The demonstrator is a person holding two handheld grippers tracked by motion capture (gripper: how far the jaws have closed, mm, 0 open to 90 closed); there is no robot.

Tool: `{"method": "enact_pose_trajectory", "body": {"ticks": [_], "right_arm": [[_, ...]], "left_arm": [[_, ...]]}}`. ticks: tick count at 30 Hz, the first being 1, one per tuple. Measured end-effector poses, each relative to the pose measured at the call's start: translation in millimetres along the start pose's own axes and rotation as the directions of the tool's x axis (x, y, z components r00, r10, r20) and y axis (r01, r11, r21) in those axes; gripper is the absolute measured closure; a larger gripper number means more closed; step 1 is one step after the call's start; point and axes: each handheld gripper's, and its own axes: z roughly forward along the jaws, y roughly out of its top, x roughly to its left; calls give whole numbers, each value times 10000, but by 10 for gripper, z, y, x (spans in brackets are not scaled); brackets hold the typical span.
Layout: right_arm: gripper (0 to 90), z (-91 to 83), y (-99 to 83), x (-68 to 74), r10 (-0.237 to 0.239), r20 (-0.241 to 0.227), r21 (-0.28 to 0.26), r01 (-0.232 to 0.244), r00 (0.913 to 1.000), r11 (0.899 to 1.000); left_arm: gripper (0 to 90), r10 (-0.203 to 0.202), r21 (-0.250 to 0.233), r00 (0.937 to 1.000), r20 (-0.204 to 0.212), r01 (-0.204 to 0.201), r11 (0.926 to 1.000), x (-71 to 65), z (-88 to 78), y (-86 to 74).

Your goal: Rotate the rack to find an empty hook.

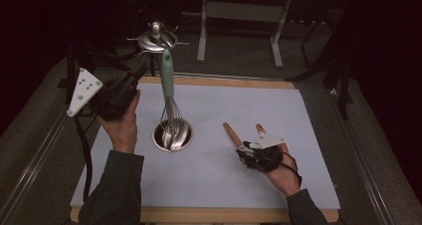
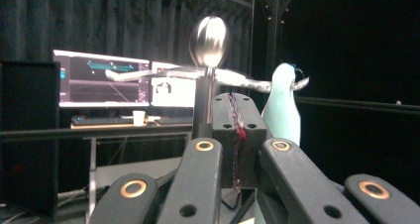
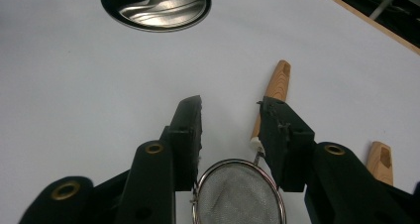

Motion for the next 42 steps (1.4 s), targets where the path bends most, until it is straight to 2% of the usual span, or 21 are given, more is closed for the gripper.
{"method": "enact_pose_trajectory", "body": {"ticks": [8,12,16,21,29,30,32,42], "right_arm": [[601,-5,3,2,38,-50,-31,-38,10000,10000],[601,-4,-2,-8,27,-14,-26,-27,10000,10000],[601,-14,-5,-16,71,-18,-48,-71,10000,10000],[601,-31,-1,-20,119,-1,-85,-119,9999,9999],[601,-13,-7,-15,110,-45,-38,-110,9999,9999],[601,-11,-9,-22,93,-28,-25,-93,10000,10000],[601,-19,-13,-26,152,-4,-29,-152,9999,9999],[601,-23,-11,-26,107,34,-9,-107,9999,9999]], "left_arm": [[900,105,-73,9999,-79,-106,9999,-15,44,64],[900,364,81,9991,-201,-362,9993,-27,81,80],[900,401,133,9985,-372,-397,9991,-7,94,84],[900,238,123,9982,-551,-231,9997,63,85,102],[900,264,235,9964,-800,-246,9994,114,96,124],[900,112,132,9950,-988,-100,9999,149,116,125],[900,28,96,9944,-1060,-18,10000,171,127,121],[900,-61,214,9892,-1464,93,9997,243,195,140]]}}
